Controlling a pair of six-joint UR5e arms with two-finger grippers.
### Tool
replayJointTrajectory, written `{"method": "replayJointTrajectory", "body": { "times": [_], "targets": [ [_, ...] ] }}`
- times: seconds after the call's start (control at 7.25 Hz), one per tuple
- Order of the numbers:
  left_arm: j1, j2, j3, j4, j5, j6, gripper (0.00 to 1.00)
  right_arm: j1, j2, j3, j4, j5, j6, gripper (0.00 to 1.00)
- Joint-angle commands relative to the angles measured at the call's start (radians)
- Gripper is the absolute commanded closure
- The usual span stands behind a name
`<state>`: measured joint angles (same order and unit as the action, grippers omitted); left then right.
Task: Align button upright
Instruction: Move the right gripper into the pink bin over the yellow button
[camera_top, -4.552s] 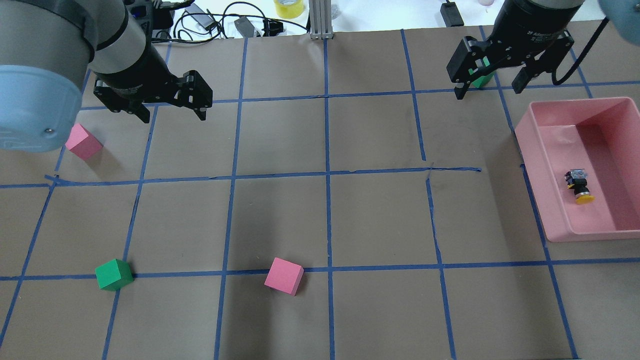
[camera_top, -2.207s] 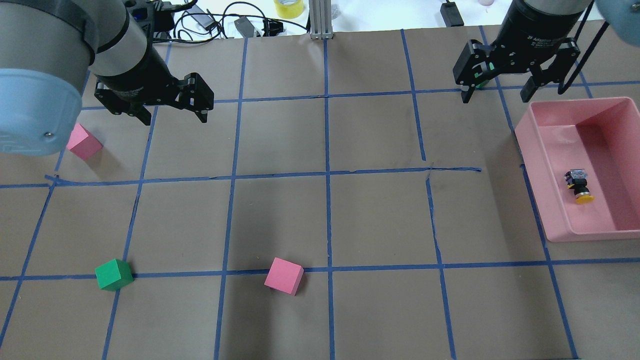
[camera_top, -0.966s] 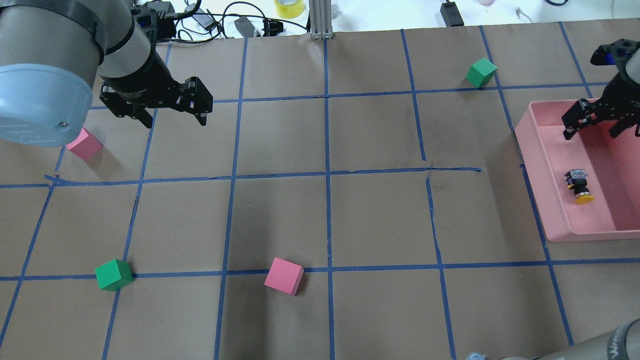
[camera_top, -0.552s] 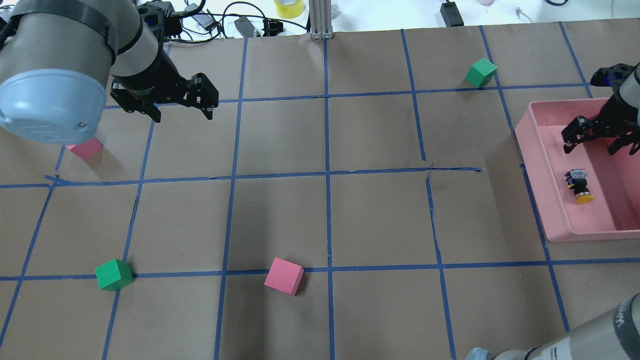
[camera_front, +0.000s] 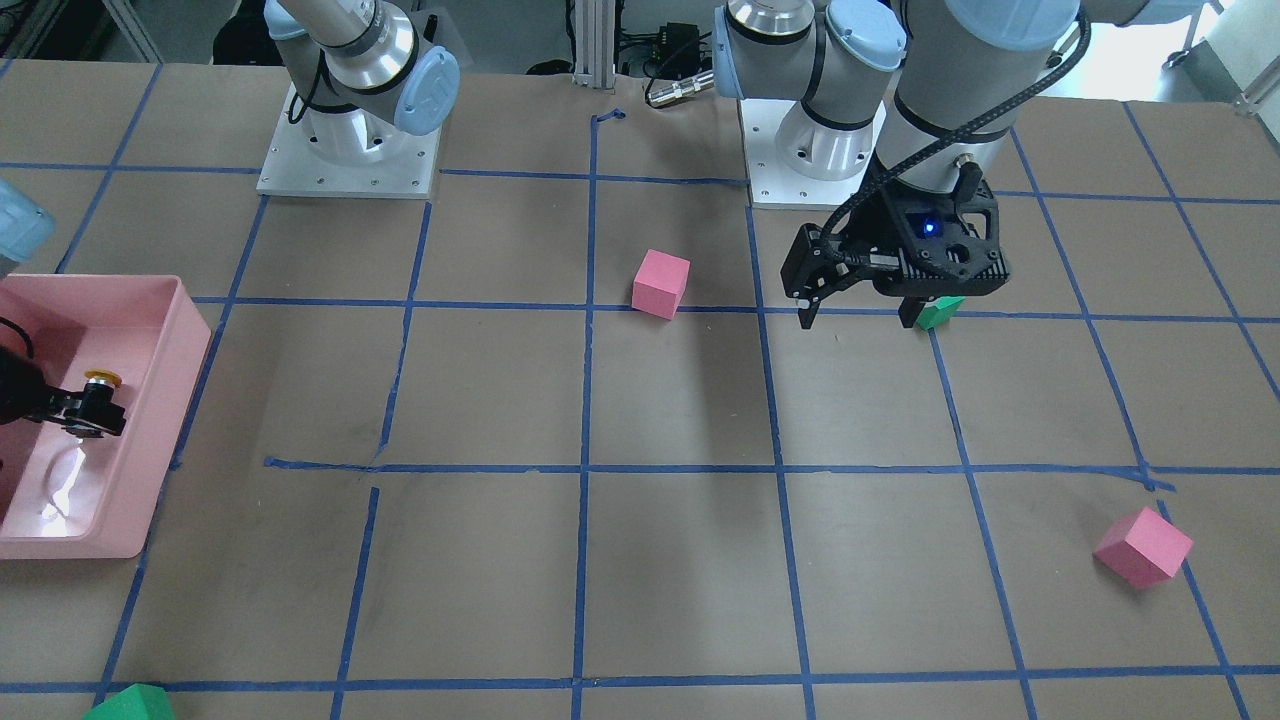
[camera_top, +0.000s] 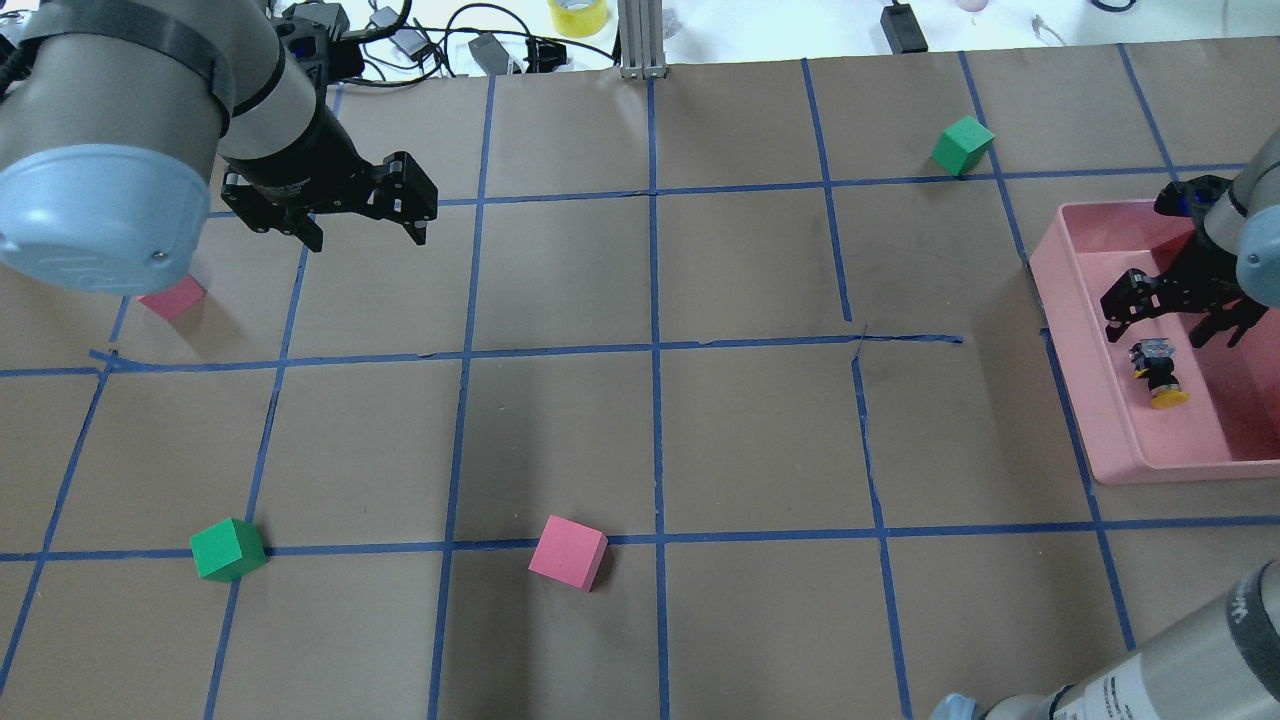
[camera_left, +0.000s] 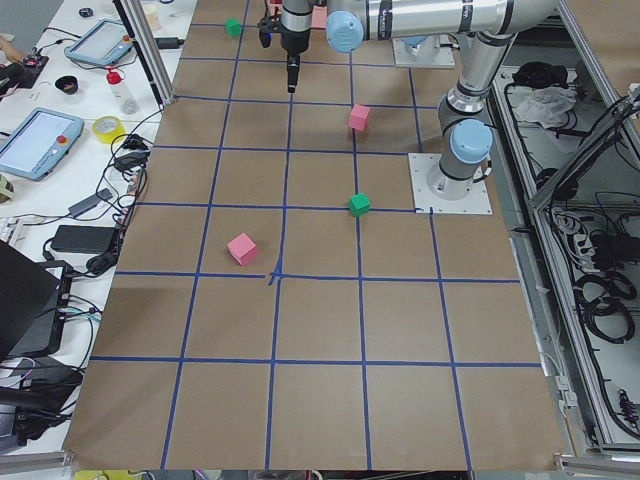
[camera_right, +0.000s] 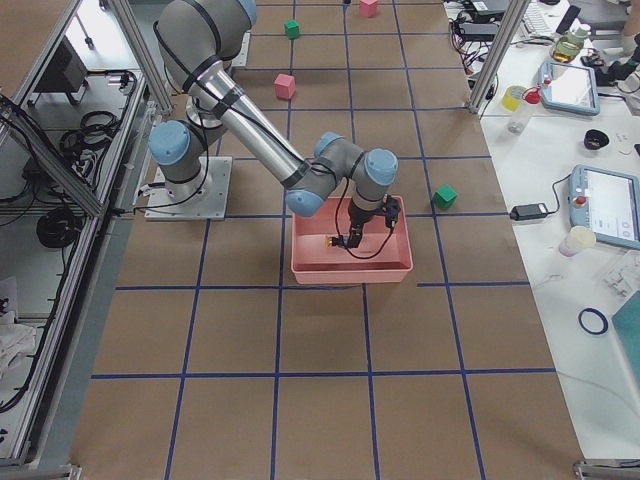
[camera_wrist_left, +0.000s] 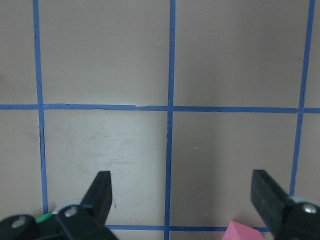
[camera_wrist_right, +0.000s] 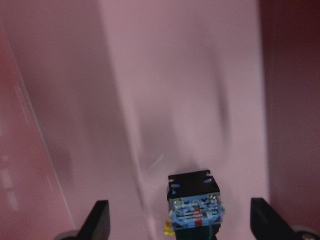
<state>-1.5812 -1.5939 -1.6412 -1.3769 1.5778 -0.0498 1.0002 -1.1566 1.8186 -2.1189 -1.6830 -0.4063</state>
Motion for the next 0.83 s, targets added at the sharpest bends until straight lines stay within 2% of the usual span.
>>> {"method": "replayJointTrajectory", "body": {
  "times": [0.0,0.14,0.28,0.41,0.55,0.69],
  "targets": [
    [-0.009,0.017,0.114,-0.184,0.004,-0.031,0.0,0.001,0.027,0.002,-0.013,-0.011,0.0,0.0],
    [-0.011,0.046,0.126,-0.248,0.004,-0.033,0.0,0.002,0.035,0.002,-0.026,-0.009,0.0,0.0],
    [-0.01,0.058,0.11,-0.249,0.001,-0.028,0.0,0.0,0.037,0.002,-0.027,-0.011,-0.005,0.23],
    [-0.008,0.045,0.116,-0.231,-0.001,-0.028,0.0,0.0,0.037,0.002,-0.026,-0.014,-0.034,0.83],
    [-0.003,0.048,0.107,-0.228,0.002,-0.027,0.0,0.0,0.032,-0.002,-0.026,-0.014,-0.035,1.0],
    [0.0,0.048,0.107,-0.228,-0.004,-0.027,0.0,0.0,0.029,-0.014,-0.021,-0.012,-0.017,1.0]
  ]
}}
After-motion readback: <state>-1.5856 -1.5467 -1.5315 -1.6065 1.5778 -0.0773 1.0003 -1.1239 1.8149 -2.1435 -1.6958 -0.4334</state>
